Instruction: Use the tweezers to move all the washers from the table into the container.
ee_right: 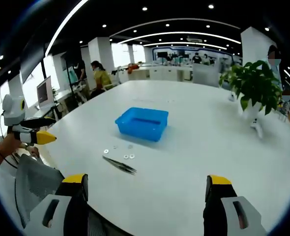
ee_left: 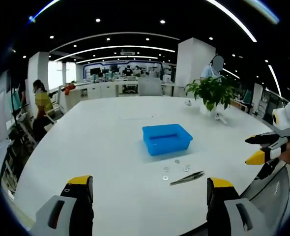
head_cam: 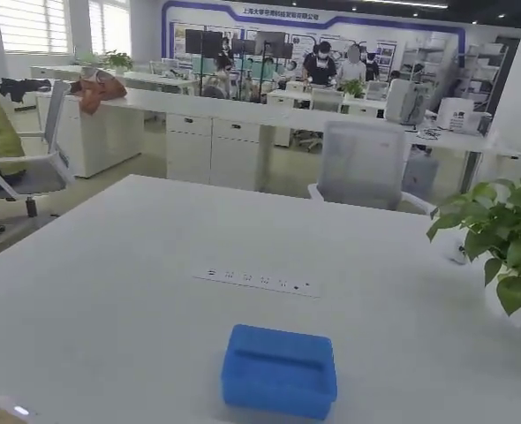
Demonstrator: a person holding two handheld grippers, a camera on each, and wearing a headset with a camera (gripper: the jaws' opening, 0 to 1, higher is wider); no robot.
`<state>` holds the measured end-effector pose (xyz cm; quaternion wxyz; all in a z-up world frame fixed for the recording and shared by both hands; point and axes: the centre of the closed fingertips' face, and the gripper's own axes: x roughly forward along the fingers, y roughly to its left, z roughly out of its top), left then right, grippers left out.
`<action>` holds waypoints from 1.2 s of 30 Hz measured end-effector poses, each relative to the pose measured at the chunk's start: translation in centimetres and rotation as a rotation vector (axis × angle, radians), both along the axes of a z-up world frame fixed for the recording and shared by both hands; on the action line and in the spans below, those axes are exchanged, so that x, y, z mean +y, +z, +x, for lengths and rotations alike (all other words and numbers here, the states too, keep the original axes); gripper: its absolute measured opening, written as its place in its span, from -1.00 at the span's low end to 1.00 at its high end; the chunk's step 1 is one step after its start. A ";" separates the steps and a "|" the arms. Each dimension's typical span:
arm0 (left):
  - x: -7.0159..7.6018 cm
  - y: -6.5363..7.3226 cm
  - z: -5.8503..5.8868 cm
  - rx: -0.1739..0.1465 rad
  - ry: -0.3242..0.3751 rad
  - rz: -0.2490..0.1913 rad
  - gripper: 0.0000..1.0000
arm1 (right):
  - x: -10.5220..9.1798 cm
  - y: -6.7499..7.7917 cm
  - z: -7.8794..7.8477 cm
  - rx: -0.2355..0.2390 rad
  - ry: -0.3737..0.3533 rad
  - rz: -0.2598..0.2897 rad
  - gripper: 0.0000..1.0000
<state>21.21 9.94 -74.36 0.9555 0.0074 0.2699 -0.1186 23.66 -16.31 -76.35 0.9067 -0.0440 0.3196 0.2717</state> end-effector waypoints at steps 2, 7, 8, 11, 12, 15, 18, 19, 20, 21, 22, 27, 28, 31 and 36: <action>0.1 0.0 0.0 0.000 0.002 0.001 0.98 | 0.0 -0.1 0.0 0.003 0.000 0.000 0.98; 0.1 0.0 0.1 0.003 0.002 -0.004 0.98 | 0.2 -0.2 -0.1 0.006 0.007 -0.006 0.98; 0.1 0.0 0.0 0.005 0.001 -0.004 0.98 | 0.3 -0.3 -0.1 0.007 0.009 -0.006 0.98; 0.0 -0.2 0.0 0.011 -0.004 0.002 0.98 | 0.5 -0.3 -0.1 0.009 0.015 -0.011 0.98; 0.0 -0.2 0.0 0.012 -0.004 0.003 0.98 | 0.5 -0.3 -0.1 0.010 0.017 -0.013 0.98; -0.1 -0.3 0.0 0.015 -0.007 0.001 0.98 | 0.5 -0.4 -0.1 0.009 0.025 -0.026 0.98; -0.1 -0.3 0.1 0.015 -0.009 -0.001 0.98 | 0.5 -0.3 -0.1 0.008 0.028 -0.031 0.98; -0.2 -0.3 0.1 0.016 -0.009 -0.001 0.98 | 0.5 -0.3 0.0 0.008 0.028 -0.031 0.98; -0.2 -0.3 0.1 0.016 -0.011 -0.001 0.98 | 0.5 -0.3 0.0 0.009 0.028 -0.032 0.98; -0.2 -0.3 0.2 0.015 -0.012 0.000 0.98 | 0.5 -0.3 0.0 0.009 0.027 -0.031 0.98; -0.3 -0.3 0.2 0.016 -0.014 0.000 0.98 | 0.5 -0.3 0.0 0.009 0.027 -0.031 0.98; -0.4 -0.4 0.2 0.019 -0.019 0.001 0.98 | 0.5 -0.4 0.0 0.011 0.025 -0.032 0.98; -0.4 -0.4 0.2 0.020 -0.019 0.003 0.98 | 0.5 -0.5 0.0 0.012 0.025 -0.032 0.98; -0.5 -0.5 0.2 0.024 -0.023 0.004 0.98 | 0.4 -0.6 -0.1 0.016 0.023 -0.033 0.98; -0.6 -0.7 0.2 0.030 -0.026 0.009 0.98 | 0.2 -0.9 -0.2 0.022 0.021 -0.038 0.98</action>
